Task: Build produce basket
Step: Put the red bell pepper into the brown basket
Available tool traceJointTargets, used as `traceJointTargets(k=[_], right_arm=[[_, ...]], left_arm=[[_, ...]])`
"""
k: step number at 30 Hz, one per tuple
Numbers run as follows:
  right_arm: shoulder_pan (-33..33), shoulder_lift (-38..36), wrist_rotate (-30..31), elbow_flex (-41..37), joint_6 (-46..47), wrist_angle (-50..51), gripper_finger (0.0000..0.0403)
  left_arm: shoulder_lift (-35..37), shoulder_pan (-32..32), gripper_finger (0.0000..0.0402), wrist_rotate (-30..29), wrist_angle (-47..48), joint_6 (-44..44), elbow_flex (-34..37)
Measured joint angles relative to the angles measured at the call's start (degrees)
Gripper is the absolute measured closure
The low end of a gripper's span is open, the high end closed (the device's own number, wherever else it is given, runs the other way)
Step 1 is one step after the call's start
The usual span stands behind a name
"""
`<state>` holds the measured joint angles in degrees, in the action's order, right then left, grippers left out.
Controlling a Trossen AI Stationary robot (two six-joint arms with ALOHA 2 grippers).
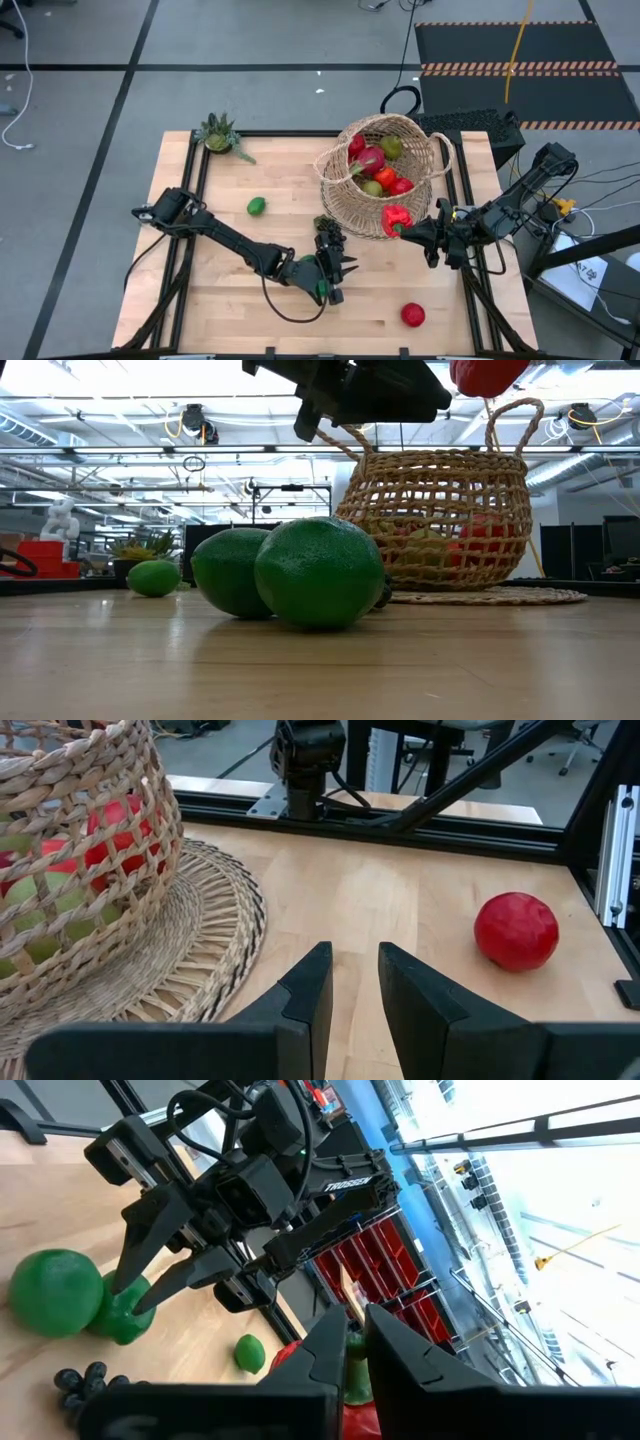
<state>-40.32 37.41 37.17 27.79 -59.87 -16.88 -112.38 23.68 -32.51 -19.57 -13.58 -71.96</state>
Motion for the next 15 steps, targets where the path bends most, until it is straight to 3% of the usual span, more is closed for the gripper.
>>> traceJointTargets(k=[15], right_arm=[[0.0, 0.0, 0.0, 0.0, 5.2, 0.0, 0.0383]], left_arm=[[0.0, 0.0, 0.0314, 0.0, 0.0, 0.0, 0.0]])
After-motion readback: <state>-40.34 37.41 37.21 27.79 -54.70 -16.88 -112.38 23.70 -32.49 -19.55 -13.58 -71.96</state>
